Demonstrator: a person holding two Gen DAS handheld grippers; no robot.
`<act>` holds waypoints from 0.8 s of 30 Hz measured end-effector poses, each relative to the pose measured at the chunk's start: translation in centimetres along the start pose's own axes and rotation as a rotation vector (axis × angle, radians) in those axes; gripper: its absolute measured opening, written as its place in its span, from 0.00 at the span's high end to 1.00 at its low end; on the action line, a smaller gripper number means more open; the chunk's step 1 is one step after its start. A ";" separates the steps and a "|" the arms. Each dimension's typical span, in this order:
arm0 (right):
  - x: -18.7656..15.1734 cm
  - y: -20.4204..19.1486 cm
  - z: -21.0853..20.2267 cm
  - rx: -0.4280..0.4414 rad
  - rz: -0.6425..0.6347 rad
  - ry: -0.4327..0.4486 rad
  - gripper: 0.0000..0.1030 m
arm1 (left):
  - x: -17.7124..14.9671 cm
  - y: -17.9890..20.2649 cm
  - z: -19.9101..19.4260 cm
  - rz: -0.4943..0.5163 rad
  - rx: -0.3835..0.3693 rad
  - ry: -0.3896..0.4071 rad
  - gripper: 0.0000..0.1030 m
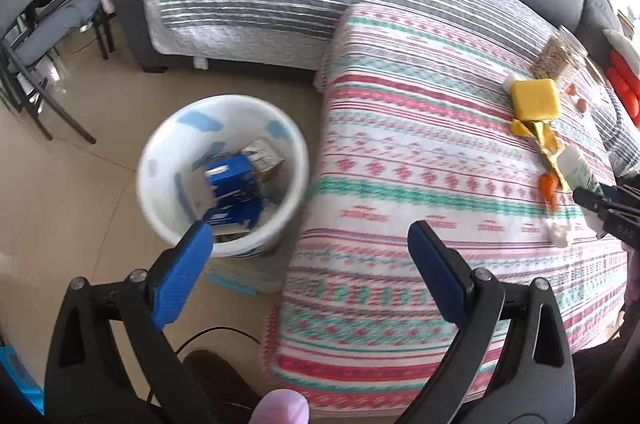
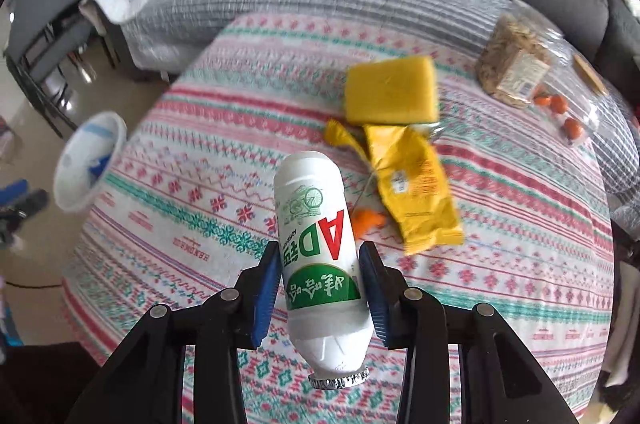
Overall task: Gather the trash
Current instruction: 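Grasp the white AD milk bottle with the right gripper while the left grasps the orange peel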
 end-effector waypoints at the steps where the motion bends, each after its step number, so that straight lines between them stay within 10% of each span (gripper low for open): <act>1: -0.1 0.5 -0.5 0.019 0.025 0.007 0.61 | 0.0 0.7 0.1 0.007 -0.008 -0.002 0.05; 20: -8.3 13.1 -0.4 -0.059 0.244 -0.083 0.61 | -5.5 20.7 3.7 0.229 -0.200 -0.107 0.06; 24: -9.6 14.6 -0.6 -0.063 0.273 -0.087 0.61 | -6.3 23.8 5.0 0.237 -0.246 -0.140 0.19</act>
Point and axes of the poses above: each gripper's, at about its wrist camera, not at the fingertips, and z roughly the way its jaws point, y to its right, x to its top, the point moved 10 cm from there along z, roughly the way its jaws point, and after that the axes turned 12 degrees about -z, right-handed, at the moved point
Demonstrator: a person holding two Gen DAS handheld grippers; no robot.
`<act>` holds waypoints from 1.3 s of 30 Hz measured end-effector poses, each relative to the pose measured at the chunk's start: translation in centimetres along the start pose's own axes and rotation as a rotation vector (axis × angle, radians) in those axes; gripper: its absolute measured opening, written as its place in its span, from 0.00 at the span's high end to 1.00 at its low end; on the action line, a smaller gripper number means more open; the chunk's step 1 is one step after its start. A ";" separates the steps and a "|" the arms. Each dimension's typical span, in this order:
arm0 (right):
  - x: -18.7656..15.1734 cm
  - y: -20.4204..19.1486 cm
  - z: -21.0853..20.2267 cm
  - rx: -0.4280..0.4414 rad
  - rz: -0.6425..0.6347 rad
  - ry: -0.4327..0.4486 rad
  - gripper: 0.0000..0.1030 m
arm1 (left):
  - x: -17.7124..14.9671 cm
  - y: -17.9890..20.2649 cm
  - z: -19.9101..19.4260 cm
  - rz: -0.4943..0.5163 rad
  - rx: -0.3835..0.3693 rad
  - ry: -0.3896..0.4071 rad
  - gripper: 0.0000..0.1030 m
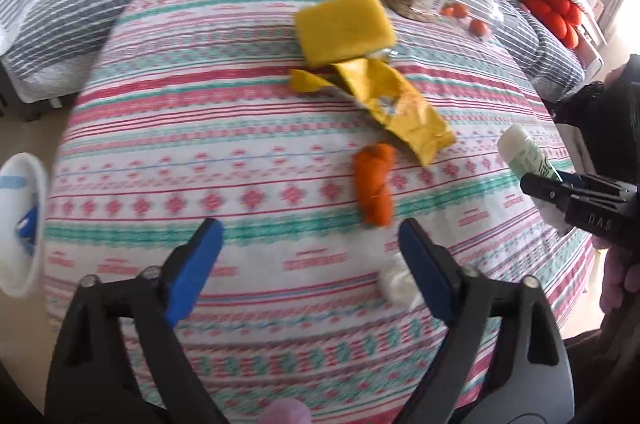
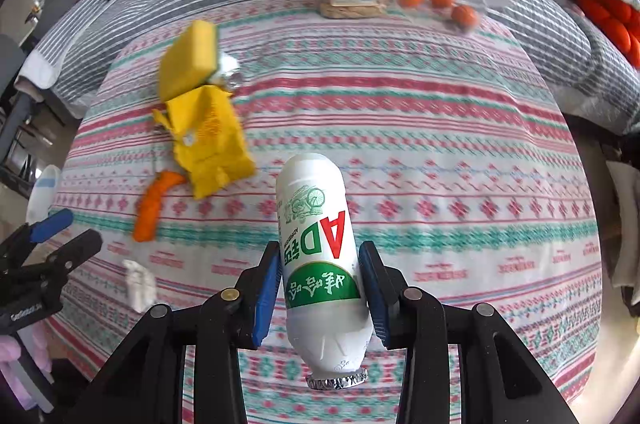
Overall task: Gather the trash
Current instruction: 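Grasp the white AD milk bottle with the right gripper while the left grasps the orange peel, then carry the orange peel with the left gripper to the wastebasket while the right carries the bottle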
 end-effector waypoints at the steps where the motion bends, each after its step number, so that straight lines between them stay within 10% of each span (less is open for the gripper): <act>1: -0.2 0.5 -0.1 -0.001 0.007 0.001 0.61 | 0.0 0.4 0.3 0.000 -0.012 -0.005 0.24; 16: -0.8 2.0 0.7 -0.022 -0.006 -0.025 0.61 | 0.0 3.4 4.2 0.016 -0.035 -0.047 0.79; 39: 4.6 -6.7 -0.5 0.036 -0.117 0.043 0.61 | 1.9 -3.9 -1.8 -0.051 0.014 0.058 0.84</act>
Point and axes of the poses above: each gripper's, at about its wrist camera, not at the fingertips, and z roughly the way its jaws point, y to its right, x to its top, the point moved 10 cm from there along z, roughly the way its jaws point, and after that the axes turned 12 degrees about -z, right-handed, at the moved point
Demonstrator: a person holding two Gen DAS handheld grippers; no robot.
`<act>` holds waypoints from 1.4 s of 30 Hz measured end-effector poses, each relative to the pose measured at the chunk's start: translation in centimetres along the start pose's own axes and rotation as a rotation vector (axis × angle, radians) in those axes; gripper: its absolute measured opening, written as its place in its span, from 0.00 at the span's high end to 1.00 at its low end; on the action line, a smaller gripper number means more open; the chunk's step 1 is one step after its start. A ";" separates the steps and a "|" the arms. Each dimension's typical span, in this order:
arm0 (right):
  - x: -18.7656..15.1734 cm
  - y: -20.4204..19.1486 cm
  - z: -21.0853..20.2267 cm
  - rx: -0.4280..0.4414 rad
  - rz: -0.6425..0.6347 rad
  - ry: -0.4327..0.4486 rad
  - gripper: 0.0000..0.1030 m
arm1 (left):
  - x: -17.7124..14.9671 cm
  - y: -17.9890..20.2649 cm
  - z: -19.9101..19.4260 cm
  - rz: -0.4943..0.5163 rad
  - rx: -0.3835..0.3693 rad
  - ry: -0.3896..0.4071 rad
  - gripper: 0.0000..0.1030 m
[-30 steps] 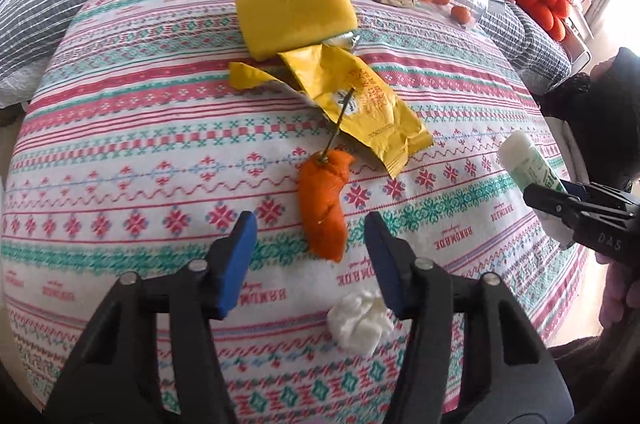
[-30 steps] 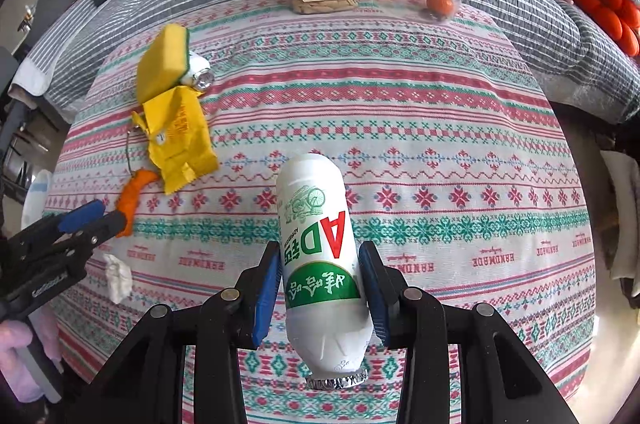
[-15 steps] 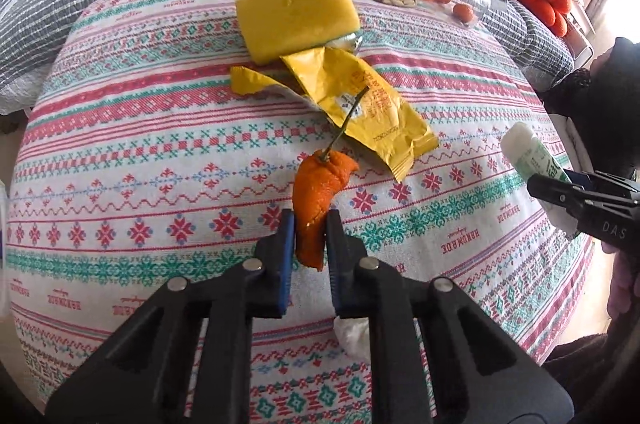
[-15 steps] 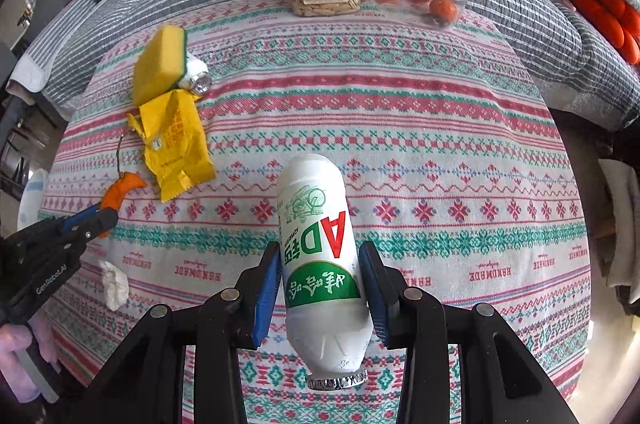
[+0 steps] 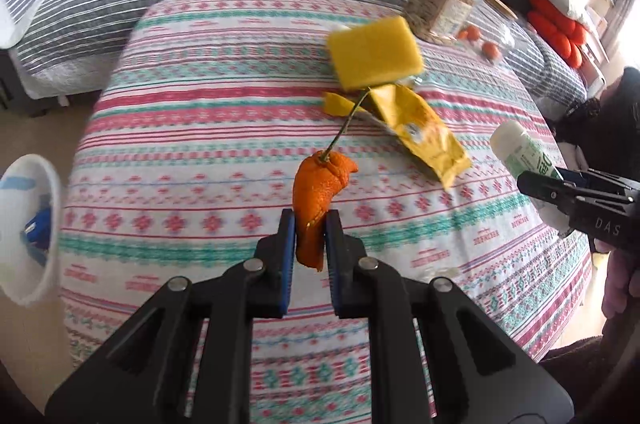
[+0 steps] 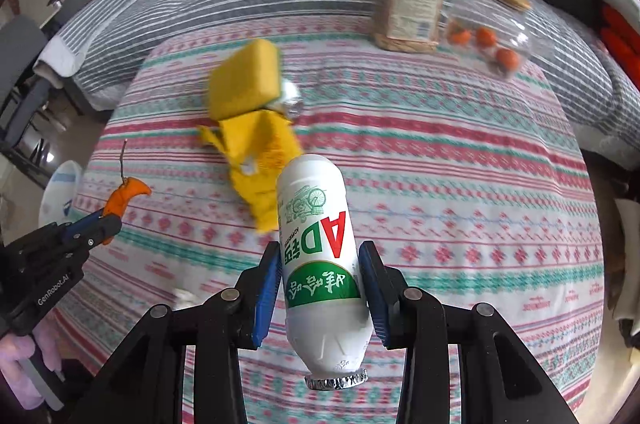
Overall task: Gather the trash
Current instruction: 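Carry the orange peel with the left gripper to the wastebasket while the right carries the bottle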
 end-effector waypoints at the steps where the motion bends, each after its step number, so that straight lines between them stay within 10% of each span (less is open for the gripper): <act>1: 0.3 -0.6 0.1 0.005 -0.009 0.002 0.61 | 0.1 -0.5 -0.3 -0.006 0.005 0.005 0.84; 42: 5.8 -19.9 3.6 0.112 -0.243 0.008 0.61 | 0.1 -25.6 -9.1 -0.303 0.252 0.118 0.84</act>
Point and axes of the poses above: each gripper's, at about its wrist camera, not at the fingertips, and z roughly the way its jaws point, y to its right, x to its top, the point moved 10 cm from there along z, roughly the way its jaws point, and after that the axes turned 12 degrees about -z, right-handed, at the moved point
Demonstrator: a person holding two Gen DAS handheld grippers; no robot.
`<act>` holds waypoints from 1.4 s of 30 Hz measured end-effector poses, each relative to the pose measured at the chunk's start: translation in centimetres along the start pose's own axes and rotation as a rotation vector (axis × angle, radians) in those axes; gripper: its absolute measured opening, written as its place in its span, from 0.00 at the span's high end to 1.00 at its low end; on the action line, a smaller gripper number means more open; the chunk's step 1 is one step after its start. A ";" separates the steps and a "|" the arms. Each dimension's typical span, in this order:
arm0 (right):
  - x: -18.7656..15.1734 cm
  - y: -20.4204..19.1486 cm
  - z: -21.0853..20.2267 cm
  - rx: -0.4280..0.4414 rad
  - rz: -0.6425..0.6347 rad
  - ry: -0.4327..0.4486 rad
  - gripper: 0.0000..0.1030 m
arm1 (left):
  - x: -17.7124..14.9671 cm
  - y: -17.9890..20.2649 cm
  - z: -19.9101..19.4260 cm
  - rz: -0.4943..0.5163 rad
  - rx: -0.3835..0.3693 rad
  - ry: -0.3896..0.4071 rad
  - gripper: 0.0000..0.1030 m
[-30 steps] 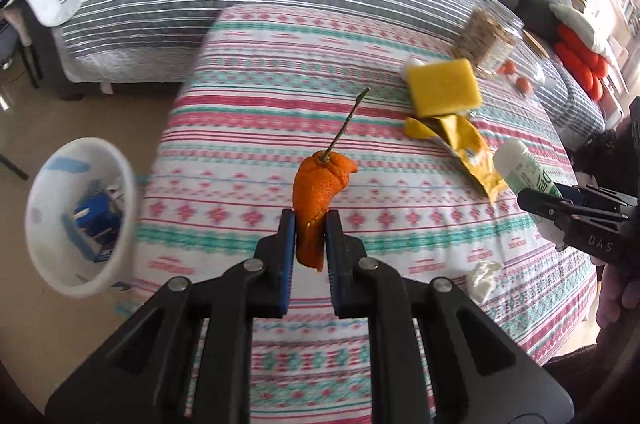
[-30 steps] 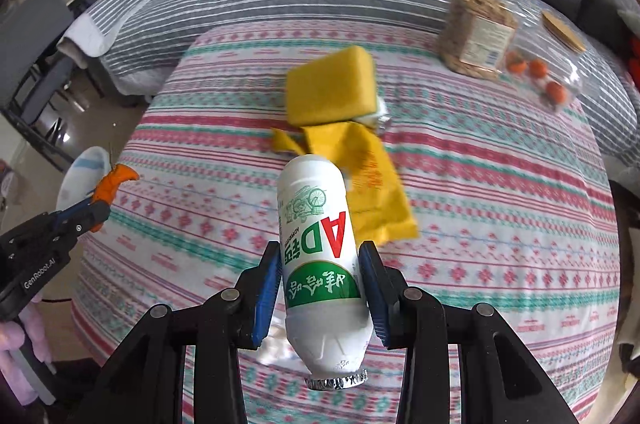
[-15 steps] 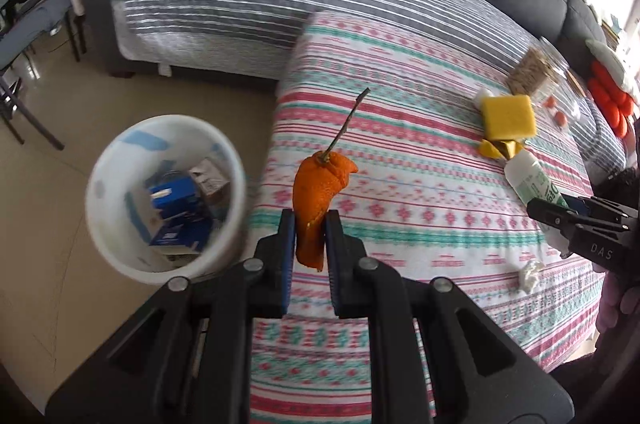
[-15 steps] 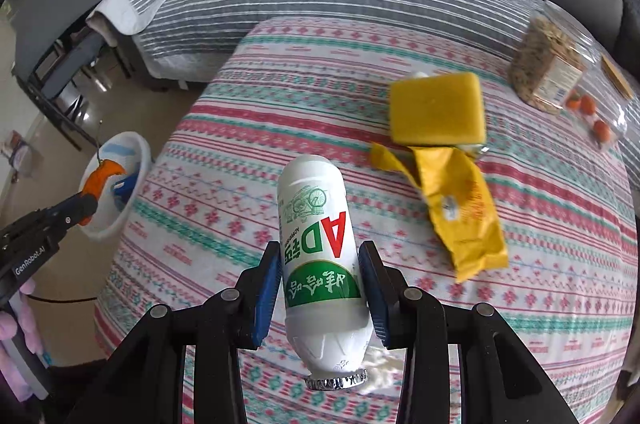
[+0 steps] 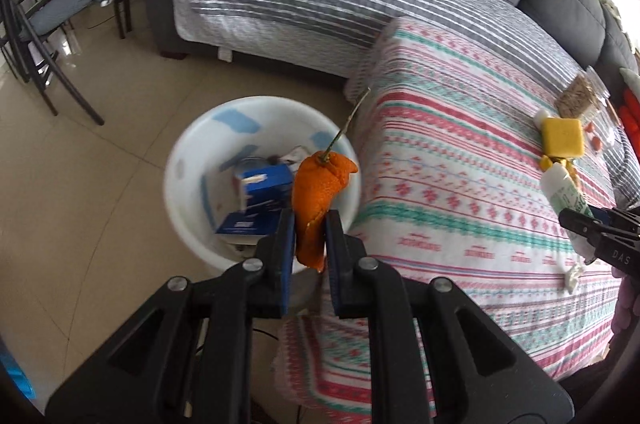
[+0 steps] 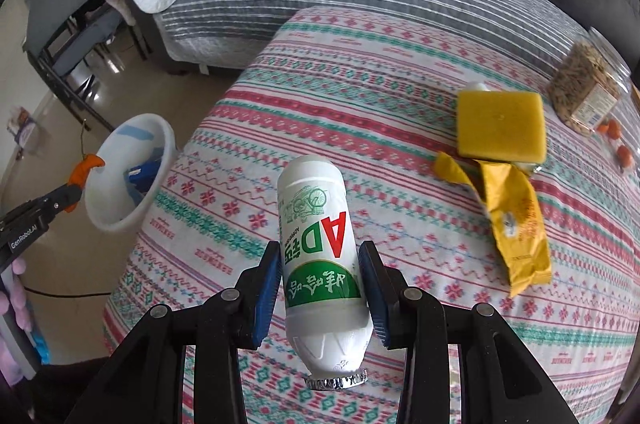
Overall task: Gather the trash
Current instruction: 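Carry the orange peel with the left gripper to the wastebasket while the right carries the bottle, then open the left gripper to drop the peel in the wastebasket while the right drops the bottle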
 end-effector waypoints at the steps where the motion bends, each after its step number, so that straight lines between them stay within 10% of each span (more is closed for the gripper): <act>1: 0.1 -0.3 0.1 0.000 -0.005 0.002 0.61 | 0.1 -0.4 0.0 -0.002 0.005 0.002 0.84; 8: 1.1 -3.3 0.9 0.014 -0.051 0.014 0.61 | 1.2 -3.1 0.1 -0.002 0.057 0.060 0.80; 12: 1.5 -5.2 1.4 0.022 -0.084 0.017 0.61 | 1.7 -4.9 0.0 -0.010 0.122 0.083 0.41; 16: 2.5 -7.1 2.4 0.050 -0.098 0.015 0.61 | 2.1 -6.9 -0.4 -0.054 0.154 0.090 0.24; 42: 11.1 -18.1 7.9 0.111 -0.172 0.076 0.61 | 2.5 -12.3 -2.0 -0.070 0.216 0.111 0.09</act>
Point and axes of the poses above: each gripper's, at about its wrist camera, not at the fingertips, and z roughly the way its jaws point, y to its right, x to its top, the point moved 10 cm from there along z, roughly the way its jaws point, and after that the axes turned 12 degrees about -z, right-handed, at the moved point
